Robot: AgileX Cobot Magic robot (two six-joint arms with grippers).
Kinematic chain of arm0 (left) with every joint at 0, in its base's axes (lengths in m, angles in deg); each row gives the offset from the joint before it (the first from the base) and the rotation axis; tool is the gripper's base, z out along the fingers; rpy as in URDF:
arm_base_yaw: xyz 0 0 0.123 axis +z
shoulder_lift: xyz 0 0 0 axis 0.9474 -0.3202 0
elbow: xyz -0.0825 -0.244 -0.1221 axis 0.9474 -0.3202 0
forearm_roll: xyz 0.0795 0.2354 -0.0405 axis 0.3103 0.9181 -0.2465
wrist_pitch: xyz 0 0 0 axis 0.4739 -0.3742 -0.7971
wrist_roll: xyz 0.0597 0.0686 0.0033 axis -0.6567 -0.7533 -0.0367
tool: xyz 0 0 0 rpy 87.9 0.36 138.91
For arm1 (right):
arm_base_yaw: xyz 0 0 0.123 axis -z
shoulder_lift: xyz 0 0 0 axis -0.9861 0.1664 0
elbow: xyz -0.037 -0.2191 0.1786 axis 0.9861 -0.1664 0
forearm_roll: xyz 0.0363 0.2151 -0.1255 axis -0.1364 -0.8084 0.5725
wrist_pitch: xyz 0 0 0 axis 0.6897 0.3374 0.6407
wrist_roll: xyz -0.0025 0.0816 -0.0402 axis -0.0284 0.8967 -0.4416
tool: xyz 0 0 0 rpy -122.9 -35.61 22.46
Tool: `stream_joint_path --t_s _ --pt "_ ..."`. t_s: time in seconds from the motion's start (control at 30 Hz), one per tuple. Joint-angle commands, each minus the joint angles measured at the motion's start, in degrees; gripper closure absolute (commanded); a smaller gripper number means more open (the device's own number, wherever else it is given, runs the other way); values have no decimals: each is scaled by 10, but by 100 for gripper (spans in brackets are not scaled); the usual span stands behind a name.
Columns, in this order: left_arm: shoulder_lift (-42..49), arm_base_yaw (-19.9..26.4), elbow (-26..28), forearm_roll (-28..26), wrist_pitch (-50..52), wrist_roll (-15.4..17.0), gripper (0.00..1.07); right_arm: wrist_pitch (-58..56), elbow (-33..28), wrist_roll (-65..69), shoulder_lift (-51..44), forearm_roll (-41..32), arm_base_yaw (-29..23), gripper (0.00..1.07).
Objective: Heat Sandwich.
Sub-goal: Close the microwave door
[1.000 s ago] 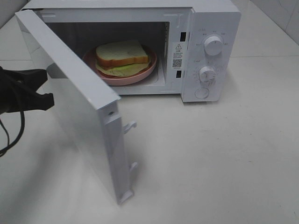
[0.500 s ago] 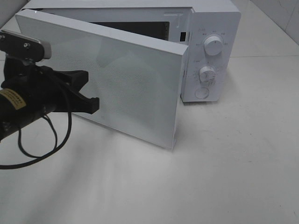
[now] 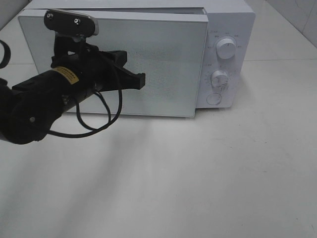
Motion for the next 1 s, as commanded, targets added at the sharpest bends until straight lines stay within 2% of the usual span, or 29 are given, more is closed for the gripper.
stream_joint_path --t_s 0.03,0.43,0.83,1.0 --pt "-17 -3 35 -8 -15 -1 107 3 0 -3 -15 0 5 31" --pt "-82 -21 135 -9 -35 -2 107 3 0 -3 -15 0 5 31" --pt "-112 -23 186 -20 -57 -5 107 3 0 -3 -15 0 5 31" --pt "-132 -22 226 -49 -66 -35 107 3 0 -3 -15 0 5 31"
